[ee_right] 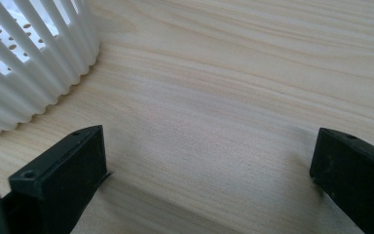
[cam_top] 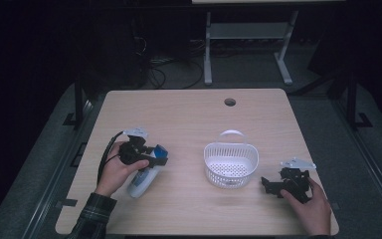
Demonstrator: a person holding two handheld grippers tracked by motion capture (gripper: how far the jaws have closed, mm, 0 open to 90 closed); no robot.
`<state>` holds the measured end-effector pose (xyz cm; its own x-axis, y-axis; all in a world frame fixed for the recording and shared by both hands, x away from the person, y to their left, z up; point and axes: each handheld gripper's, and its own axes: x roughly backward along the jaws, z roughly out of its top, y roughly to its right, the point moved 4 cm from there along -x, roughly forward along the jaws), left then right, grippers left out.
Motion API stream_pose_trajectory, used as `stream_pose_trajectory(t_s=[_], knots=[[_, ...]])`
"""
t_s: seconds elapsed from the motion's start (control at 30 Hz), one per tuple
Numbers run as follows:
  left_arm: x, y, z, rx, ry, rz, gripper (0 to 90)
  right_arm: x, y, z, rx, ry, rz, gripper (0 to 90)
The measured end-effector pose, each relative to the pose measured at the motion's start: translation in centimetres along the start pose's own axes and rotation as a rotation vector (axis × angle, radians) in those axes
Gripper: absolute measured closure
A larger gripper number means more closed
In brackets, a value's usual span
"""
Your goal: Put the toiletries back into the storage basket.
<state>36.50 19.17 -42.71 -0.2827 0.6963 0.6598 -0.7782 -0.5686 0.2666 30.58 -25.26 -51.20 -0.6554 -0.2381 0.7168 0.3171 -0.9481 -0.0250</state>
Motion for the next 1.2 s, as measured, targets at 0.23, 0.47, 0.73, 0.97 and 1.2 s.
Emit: stream_pose_trajectory(t_s=[0.23,0.47,0.73,0.97,1.2], knots=[[1.6,0.2,-0.2,-0.038,0.051,-0.043,37.3,0.0,0.0,0.0,0.0,0.0,0.0,0.0],[2.9,0.1,0.0,-0.052,0.12,-0.091,37.5,0.0,0.0,0.0,0.0,0.0,0.0,0.0],[4.2,0.0,0.2,-0.052,0.18,-0.132,37.9,0.0,0.0,0.0,0.001,0.0,0.0,0.0],[4.9,-0.1,0.2,-0.061,0.217,-0.138,38.0,0.0,0.0,0.0,0.001,0.0,0.0,0.0],[5.3,0.1,0.7,-0.084,0.265,-0.146,38.0,0.0,0.0,0.0,0.0,0.0,0.0,0.0]])
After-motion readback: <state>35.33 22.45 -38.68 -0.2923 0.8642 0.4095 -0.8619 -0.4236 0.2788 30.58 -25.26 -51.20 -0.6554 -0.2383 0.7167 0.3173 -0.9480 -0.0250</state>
